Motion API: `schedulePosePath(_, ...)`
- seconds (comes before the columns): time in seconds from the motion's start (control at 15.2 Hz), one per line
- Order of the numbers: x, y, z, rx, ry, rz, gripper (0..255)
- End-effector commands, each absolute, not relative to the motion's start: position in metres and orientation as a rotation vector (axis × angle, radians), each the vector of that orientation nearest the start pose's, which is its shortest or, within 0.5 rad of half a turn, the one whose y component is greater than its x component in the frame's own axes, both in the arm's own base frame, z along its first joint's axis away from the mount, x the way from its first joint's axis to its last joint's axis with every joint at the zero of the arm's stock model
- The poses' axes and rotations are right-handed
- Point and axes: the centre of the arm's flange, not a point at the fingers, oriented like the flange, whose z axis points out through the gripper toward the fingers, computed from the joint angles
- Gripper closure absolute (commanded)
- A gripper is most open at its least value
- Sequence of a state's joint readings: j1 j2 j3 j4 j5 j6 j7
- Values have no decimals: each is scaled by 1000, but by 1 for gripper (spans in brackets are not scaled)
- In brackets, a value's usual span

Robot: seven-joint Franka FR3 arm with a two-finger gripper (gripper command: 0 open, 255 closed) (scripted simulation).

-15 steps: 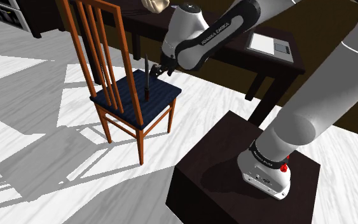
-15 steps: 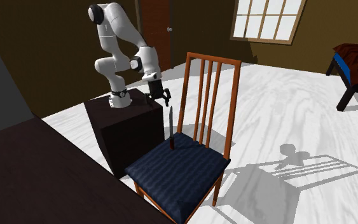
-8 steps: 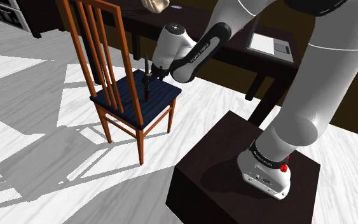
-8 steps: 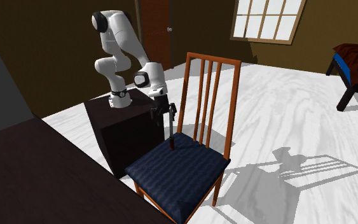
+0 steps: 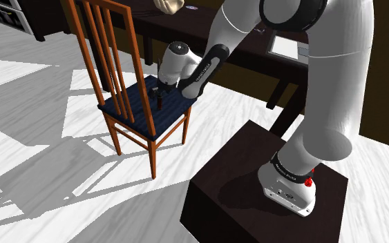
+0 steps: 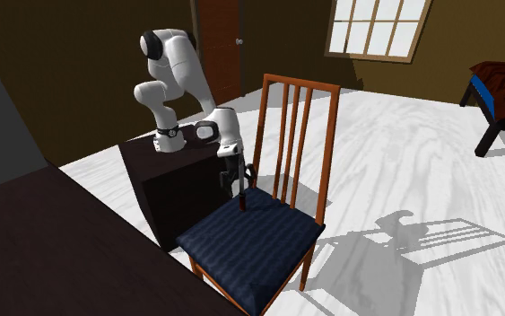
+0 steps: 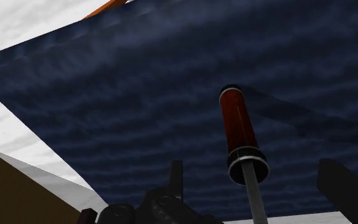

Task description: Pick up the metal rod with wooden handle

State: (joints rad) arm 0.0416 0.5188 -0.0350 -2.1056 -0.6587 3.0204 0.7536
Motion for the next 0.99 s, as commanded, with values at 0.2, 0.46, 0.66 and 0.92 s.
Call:
schedulePosePath(0.2,598,50,173,-3132,155,-680,0)
schedulePosePath(0.46,598,51,171,-3132,155,-680,255)
schedulePosePath(0.66,598,51,170,-3132,155,-680,255)
schedulePosePath(0.92,598,50,170,-3132,155,-680,255)
